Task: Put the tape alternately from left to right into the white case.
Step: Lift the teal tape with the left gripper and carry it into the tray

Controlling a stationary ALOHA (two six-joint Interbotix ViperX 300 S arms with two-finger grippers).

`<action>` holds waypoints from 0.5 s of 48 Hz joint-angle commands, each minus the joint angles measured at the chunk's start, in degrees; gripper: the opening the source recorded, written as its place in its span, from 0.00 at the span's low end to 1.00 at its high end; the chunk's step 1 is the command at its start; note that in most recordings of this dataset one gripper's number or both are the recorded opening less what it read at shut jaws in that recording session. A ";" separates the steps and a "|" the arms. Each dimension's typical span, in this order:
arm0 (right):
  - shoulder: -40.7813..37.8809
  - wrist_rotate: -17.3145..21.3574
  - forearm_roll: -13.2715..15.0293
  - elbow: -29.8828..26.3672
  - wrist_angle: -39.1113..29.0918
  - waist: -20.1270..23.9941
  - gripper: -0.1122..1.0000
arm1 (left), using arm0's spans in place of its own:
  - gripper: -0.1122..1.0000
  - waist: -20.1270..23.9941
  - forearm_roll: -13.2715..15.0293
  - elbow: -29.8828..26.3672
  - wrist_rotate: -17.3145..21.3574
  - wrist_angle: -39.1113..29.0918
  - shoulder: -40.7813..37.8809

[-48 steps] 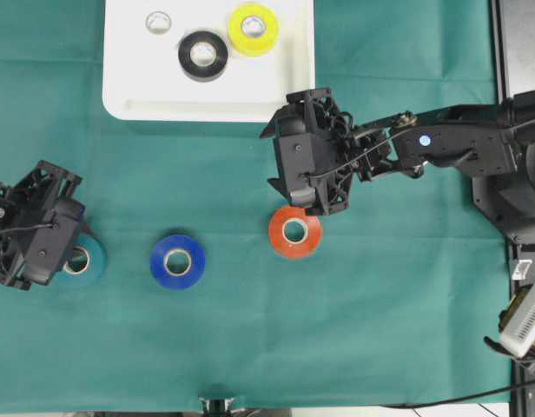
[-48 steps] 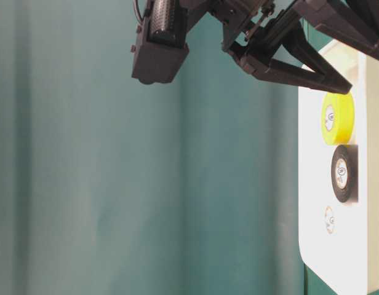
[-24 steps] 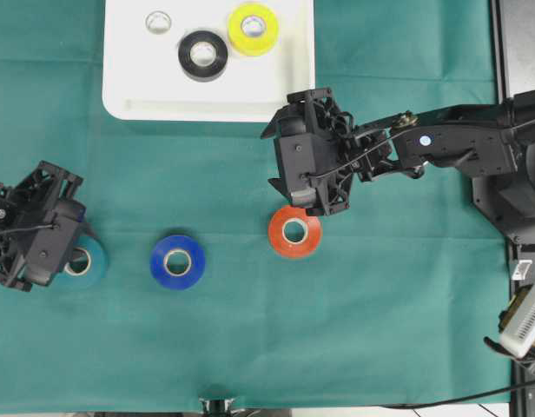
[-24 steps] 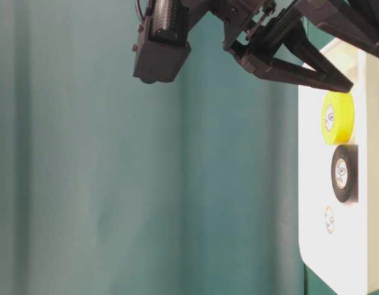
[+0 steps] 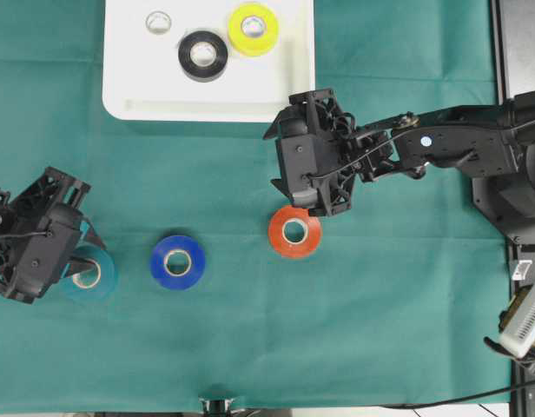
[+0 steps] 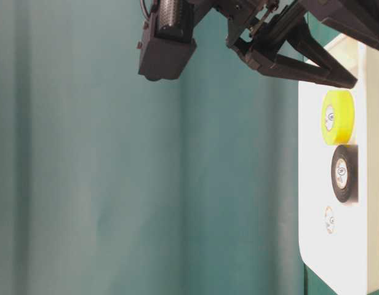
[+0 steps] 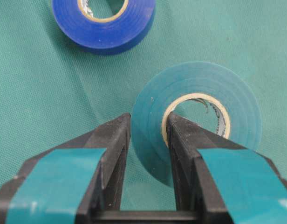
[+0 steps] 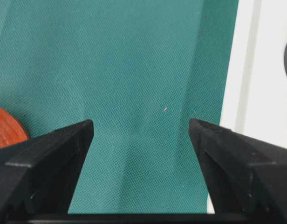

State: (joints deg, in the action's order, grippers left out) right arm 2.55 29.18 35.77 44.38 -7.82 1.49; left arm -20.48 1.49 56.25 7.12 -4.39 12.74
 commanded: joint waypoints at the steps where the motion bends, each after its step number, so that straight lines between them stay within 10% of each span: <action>1: 1.41 0.09 -0.09 -0.35 0.35 0.09 0.86 | 0.30 -0.18 0.09 -1.41 0.00 -0.18 1.14; 24: 1.41 0.09 -0.09 -0.44 0.44 0.09 0.87 | 0.30 6.06 0.09 -2.99 0.26 -0.26 1.76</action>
State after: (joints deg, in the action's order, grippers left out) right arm 2.46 29.18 35.68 44.47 -7.82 1.49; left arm -16.17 1.49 54.84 7.29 -4.92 13.18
